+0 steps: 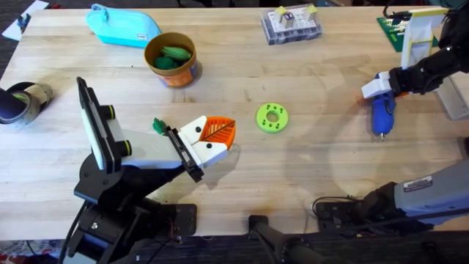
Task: Pick up the gripper from the table and insert it into the empty holder that is missing its gripper. Then pick up a screw, insert it into the mounting hole, and use the screwdriver to tighten it. Finally, clean up the table by picking up the vegetable and placing it into the bucket.
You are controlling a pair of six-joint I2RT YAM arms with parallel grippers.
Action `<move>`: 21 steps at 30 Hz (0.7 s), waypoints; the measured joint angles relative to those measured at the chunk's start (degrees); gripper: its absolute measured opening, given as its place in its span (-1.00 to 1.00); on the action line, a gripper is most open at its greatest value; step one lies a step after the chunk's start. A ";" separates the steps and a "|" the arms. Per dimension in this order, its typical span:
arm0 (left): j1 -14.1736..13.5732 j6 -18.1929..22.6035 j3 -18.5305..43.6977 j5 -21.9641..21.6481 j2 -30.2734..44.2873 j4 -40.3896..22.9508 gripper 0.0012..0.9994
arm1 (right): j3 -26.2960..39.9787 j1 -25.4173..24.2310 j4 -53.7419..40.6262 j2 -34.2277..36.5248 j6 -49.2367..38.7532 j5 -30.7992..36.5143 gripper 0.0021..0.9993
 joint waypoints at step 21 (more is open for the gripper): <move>0.00 -0.04 0.02 0.04 0.00 0.02 -0.97 | 0.03 0.26 0.34 0.00 20.51 0.20 0.94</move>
